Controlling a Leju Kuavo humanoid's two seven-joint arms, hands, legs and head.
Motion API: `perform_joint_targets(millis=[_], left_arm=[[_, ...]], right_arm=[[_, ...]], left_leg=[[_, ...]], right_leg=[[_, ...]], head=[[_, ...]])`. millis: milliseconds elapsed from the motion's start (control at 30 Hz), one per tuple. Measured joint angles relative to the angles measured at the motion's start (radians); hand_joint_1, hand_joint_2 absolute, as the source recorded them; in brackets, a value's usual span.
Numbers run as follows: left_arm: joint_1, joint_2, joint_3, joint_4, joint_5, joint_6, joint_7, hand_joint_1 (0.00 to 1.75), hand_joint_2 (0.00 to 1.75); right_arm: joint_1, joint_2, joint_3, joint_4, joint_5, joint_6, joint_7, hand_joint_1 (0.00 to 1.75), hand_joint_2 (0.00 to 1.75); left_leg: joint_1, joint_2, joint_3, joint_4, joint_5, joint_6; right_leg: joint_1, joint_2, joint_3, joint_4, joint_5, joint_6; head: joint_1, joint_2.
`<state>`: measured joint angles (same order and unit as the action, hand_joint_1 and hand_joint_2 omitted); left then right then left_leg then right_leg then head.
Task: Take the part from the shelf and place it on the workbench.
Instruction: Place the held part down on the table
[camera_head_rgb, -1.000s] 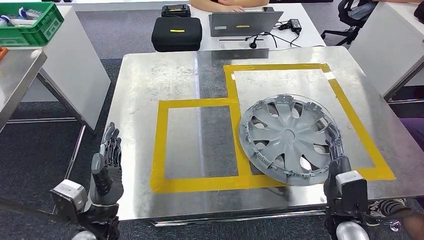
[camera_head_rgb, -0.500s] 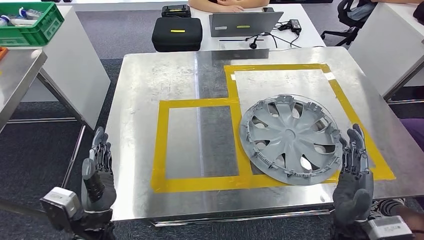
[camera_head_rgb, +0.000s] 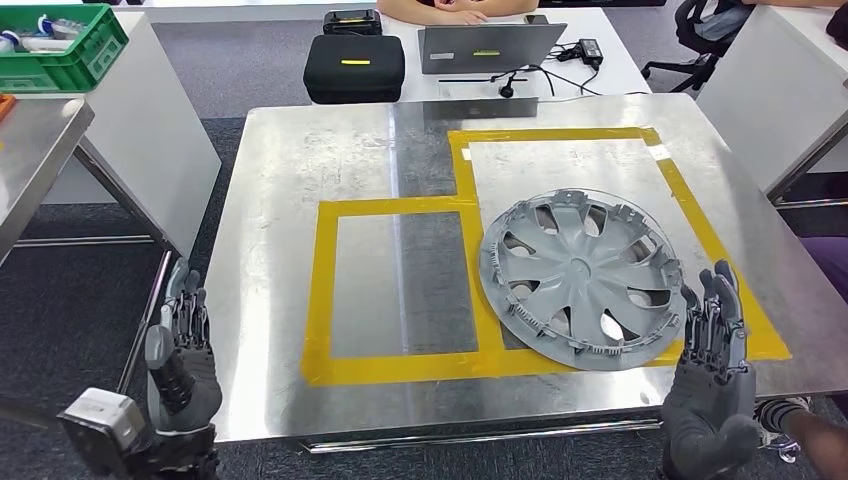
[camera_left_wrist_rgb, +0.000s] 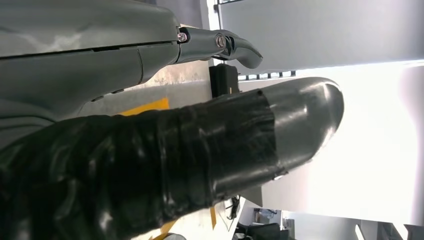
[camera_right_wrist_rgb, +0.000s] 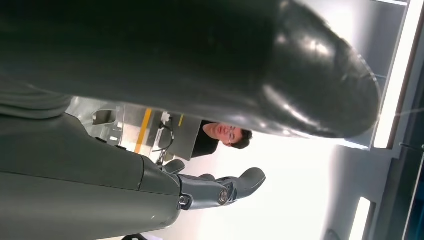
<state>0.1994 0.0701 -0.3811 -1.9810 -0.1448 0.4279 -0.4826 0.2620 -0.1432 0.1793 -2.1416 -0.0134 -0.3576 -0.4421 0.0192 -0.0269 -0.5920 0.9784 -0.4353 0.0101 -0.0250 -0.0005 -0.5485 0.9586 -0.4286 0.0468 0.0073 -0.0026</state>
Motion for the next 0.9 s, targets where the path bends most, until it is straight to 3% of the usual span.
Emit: perform_joint_targets(millis=[233,333,400,467,500,533,567,633,700,833,900], left_arm=[[0.008,0.006,0.003,-0.015,-0.011,0.000,0.007,0.00,0.00],[0.008,0.007,0.003,-0.025,-0.019,0.000,0.012,0.00,0.00],[0.008,0.007,0.003,-0.031,-0.020,0.000,0.015,0.00,0.00],[0.009,0.007,0.003,-0.032,-0.020,0.000,0.018,0.00,0.00],[0.010,0.007,0.003,-0.032,-0.020,0.000,0.019,0.00,0.00],[0.010,0.007,0.003,-0.032,-0.020,0.000,0.020,0.00,0.00],[0.010,0.007,0.003,-0.032,-0.020,0.000,0.020,0.00,0.00],[0.010,0.007,0.004,-0.032,-0.020,0.000,0.021,0.00,0.00],[0.011,0.007,0.004,-0.033,-0.020,0.000,0.020,0.00,0.00],[0.011,0.008,0.004,-0.039,-0.020,0.000,0.021,0.00,0.00],[0.011,0.008,0.004,-0.041,-0.020,0.001,0.020,0.00,0.00]], right_arm=[[0.001,0.009,0.010,0.000,-0.006,-0.012,0.003,0.00,0.00],[0.000,0.012,0.011,0.000,-0.009,-0.011,0.005,0.00,0.00],[-0.001,0.013,0.012,0.000,-0.011,-0.011,0.005,0.00,0.00],[-0.001,0.014,0.013,0.000,-0.013,-0.010,0.005,0.00,0.00],[0.000,0.014,0.013,0.000,-0.013,-0.010,0.005,0.00,0.00],[0.000,0.014,0.013,0.000,-0.014,-0.010,0.005,0.00,0.00],[0.000,0.015,0.013,0.000,-0.014,-0.010,0.005,0.00,0.00],[-0.001,0.015,0.013,0.000,-0.014,-0.010,0.005,0.00,0.00],[-0.002,0.016,0.014,0.000,-0.014,-0.010,0.006,0.00,0.00],[-0.002,0.017,0.014,0.000,-0.014,-0.010,0.006,0.00,0.00],[-0.003,0.018,0.014,0.000,-0.014,-0.010,0.006,0.00,0.00]], left_leg=[[-0.005,0.000,-0.001,0.011,-0.010,0.015],[-0.003,0.001,0.008,-0.003,-0.005,0.028],[0.002,0.003,0.020,-0.018,0.001,0.037],[0.000,0.004,0.022,-0.019,0.001,0.040],[-0.001,0.003,0.022,-0.018,0.000,0.040],[-0.002,0.001,0.022,-0.017,-0.001,0.039],[-0.002,-0.001,0.021,-0.014,-0.003,0.037],[-0.001,-0.005,0.022,-0.006,-0.008,0.030],[-0.004,-0.009,0.018,0.003,-0.014,0.019],[-0.002,-0.008,0.010,0.013,-0.018,-0.004],[-0.001,0.004,-0.022,0.074,-0.057,-0.011]], right_leg=[[-0.006,0.000,0.005,-0.002,-0.003,0.012],[-0.008,0.000,0.004,0.000,-0.010,0.022],[-0.009,0.000,-0.026,0.068,-0.052,0.026],[-0.009,0.000,-0.090,0.209,-0.119,0.029],[-0.009,0.000,-0.117,0.268,-0.139,0.031],[-0.009,0.000,-0.129,0.293,-0.141,0.031],[-0.009,0.000,-0.120,0.276,-0.123,0.031],[-0.009,0.001,-0.056,0.144,-0.060,0.026],[-0.006,0.004,0.001,0.036,-0.029,0.015],[0.001,0.003,0.016,0.017,-0.024,-0.015],[-0.001,-0.001,0.018,0.012,-0.020,-0.029]], head=[[-0.004,0.000],[-0.005,0.000],[0.001,0.000],[0.014,0.000],[0.019,0.000],[0.022,0.000],[0.023,0.000],[0.029,0.000],[0.033,0.000],[0.023,0.000],[0.009,0.000]])
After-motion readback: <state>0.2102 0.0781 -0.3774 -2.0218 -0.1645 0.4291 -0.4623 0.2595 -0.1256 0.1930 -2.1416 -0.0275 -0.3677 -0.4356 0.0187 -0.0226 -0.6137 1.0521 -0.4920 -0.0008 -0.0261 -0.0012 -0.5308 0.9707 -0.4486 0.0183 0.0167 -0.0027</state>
